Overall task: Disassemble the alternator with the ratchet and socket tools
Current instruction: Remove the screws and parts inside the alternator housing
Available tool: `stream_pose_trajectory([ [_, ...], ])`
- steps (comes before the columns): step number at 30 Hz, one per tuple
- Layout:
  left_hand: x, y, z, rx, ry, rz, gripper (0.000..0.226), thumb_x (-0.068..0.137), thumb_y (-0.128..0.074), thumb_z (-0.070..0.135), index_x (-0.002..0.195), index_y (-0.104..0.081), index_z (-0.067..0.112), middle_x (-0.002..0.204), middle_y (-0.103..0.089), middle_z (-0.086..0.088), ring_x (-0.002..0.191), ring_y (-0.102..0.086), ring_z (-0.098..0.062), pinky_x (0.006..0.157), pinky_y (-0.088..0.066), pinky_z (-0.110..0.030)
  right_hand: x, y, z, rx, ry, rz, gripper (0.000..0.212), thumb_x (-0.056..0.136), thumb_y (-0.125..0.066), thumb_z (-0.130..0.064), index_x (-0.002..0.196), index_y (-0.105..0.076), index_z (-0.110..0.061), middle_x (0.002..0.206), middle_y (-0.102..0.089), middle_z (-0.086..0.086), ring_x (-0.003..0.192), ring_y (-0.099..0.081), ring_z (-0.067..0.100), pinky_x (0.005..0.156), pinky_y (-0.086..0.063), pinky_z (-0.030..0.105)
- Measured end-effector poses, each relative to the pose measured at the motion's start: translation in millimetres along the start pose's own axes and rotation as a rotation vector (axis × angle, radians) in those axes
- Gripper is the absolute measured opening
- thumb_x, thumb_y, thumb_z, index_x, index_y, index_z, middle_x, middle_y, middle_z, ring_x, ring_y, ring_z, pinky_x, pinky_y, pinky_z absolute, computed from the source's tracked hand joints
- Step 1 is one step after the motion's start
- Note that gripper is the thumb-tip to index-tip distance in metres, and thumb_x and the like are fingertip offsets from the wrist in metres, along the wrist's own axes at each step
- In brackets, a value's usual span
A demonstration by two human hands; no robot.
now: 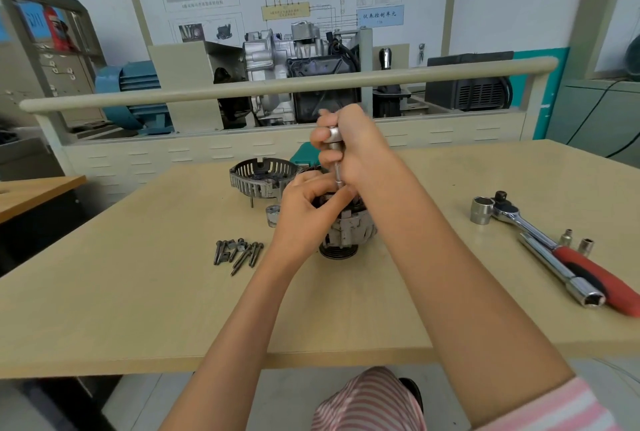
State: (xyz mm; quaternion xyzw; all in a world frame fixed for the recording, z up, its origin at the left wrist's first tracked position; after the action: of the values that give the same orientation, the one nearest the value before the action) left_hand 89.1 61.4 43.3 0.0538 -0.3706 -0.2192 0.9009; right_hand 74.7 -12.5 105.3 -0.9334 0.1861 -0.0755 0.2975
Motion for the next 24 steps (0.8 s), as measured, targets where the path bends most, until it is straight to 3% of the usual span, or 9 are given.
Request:
stream_pose_trajectory([
  [3,-1,1,0,0.003,-0.034,-0.019,0.021,0.088,-0.063,0.013,0.069,-0.068,0.005,0.074,-0.06,0.016,0.084,-0.047,0.013,0.081,-0.033,-0.005,0,-7,2,0.024,-0.258,-0.303,0.026,0.095,-0.025,-0.004,0.087,-0.049,-0.009,0.042,-0.037,-0.011,0.027,-0.033,0.001,0.025,-0.012,0.012],
  [5,-1,3,2,0.013,-0.064,-0.037,0.024,0.088,-0.062,0.012,0.071,-0.068,-0.004,0.073,-0.062,-0.002,0.082,-0.047,0.012,0.081,-0.032,-0.003,-3,-8,4,0.005,-0.276,-0.357,0.024,0.096,-0.027,-0.006,0.089,-0.05,-0.009,0.041,-0.037,-0.011,0.028,-0.033,0.001,0.024,-0.012,0.012],
  [7,-1,3,2,0.023,-0.084,-0.051,0.026,0.088,-0.062,0.01,0.067,-0.066,-0.004,0.07,-0.061,-0.012,0.078,-0.046,0.007,0.084,-0.032,-0.006,-2,-7,4,0.021,-0.167,-0.235,0.023,0.094,-0.027,-0.004,0.094,-0.05,-0.009,0.045,-0.04,-0.01,0.029,-0.036,0.001,0.025,-0.014,0.013],
  [10,0,2,2,0.025,-0.06,-0.027,0.029,0.084,-0.062,0.007,0.062,-0.07,0.023,0.066,-0.058,0.013,0.076,-0.044,0.005,0.084,-0.038,-0.021,-2,9,-1,0.123,0.248,0.203,0.031,0.095,-0.025,-0.002,0.12,-0.04,-0.009,0.066,-0.046,0.0,0.029,-0.041,0.002,0.029,-0.023,0.015],
  [12,0,2,3,0.028,-0.044,0.012,0.038,0.083,-0.062,0.003,0.058,-0.069,0.032,0.066,-0.058,0.015,0.076,-0.044,0.003,0.084,-0.039,-0.027,-2,14,-3,0.16,0.344,0.294,0.024,0.096,-0.025,-0.003,0.113,-0.037,-0.014,0.071,-0.047,0.004,0.029,-0.042,0.003,0.03,-0.025,0.015],
  [16,-2,0,4,0.06,-0.049,0.002,0.013,0.087,-0.065,0.015,0.075,-0.072,0.013,0.078,-0.063,0.007,0.084,-0.046,0.009,0.089,-0.036,-0.02,5,3,-2,0.095,-0.133,-0.132,0.025,0.091,-0.023,-0.001,0.084,-0.045,-0.011,0.042,-0.04,-0.007,0.027,-0.035,0.001,0.026,-0.014,0.013],
  [19,-2,2,5,0.054,-0.07,-0.026,0.025,0.088,-0.063,0.012,0.065,-0.064,0.004,0.069,-0.055,0.007,0.081,-0.047,0.009,0.083,-0.034,-0.009,-1,-5,2,0.049,-0.294,-0.391,0.025,0.096,-0.027,-0.007,0.092,-0.052,-0.006,0.041,-0.037,-0.011,0.027,-0.032,0.001,0.026,-0.012,0.011],
  [21,-2,4,6,0.05,-0.106,-0.049,0.033,0.088,-0.062,0.007,0.056,-0.057,0.004,0.06,-0.048,0.003,0.073,-0.045,0.005,0.078,-0.032,-0.006,-2,-7,4,-0.011,-0.222,-0.313,0.026,0.095,-0.028,-0.005,0.1,-0.053,-0.006,0.043,-0.039,-0.011,0.028,-0.033,0.001,0.025,-0.013,0.012],
  [24,-1,3,4,0.025,-0.079,-0.039,0.031,0.085,-0.061,-0.001,0.062,-0.067,0.019,0.063,-0.057,0.014,0.073,-0.045,0.007,0.08,-0.036,-0.017,-4,1,0,0.027,0.19,0.104,0.024,0.092,-0.027,0.001,0.098,-0.049,-0.009,0.061,-0.045,0.0,0.034,-0.04,0.006,0.028,-0.019,0.014],
])
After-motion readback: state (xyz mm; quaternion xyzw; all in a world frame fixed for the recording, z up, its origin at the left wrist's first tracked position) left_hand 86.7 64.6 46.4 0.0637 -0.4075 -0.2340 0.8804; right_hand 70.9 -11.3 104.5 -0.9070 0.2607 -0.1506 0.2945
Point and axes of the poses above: each hand's wrist, its own x-axis towards the middle knuckle, its own y-axis out of the back of the hand, z = x × y, the point moved 5 cm from there along x, towards the middle knuckle
